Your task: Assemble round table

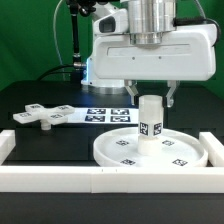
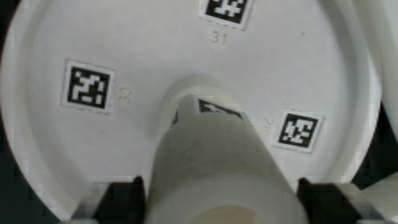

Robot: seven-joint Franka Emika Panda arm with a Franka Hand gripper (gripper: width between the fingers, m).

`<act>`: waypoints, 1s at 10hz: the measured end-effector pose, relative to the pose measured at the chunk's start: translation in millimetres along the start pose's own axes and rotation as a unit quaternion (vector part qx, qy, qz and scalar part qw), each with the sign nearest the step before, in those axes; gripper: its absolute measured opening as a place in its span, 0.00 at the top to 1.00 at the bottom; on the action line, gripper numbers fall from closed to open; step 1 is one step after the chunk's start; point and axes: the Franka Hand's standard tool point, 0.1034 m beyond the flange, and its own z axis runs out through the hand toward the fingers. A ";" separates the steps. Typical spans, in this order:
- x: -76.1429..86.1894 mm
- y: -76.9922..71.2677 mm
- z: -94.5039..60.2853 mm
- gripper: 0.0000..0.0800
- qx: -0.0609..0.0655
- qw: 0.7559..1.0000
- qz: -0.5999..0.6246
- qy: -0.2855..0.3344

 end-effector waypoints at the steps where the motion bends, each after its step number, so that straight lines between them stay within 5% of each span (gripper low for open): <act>1: -1.8 -1.8 0.3 0.49 0.003 0.999 0.037 -0.003; 7: -4.1 -4.2 0.9 0.49 0.015 0.943 0.332 -0.022; 9: -3.5 -3.6 0.5 0.48 0.017 0.949 0.312 -0.025; 10: -0.6 -1.0 -1.0 0.26 0.016 0.963 0.266 -0.027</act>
Offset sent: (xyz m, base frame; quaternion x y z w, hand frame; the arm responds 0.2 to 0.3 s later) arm -0.0038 -0.0005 -0.0044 -0.0269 -0.0285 0.1998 0.9791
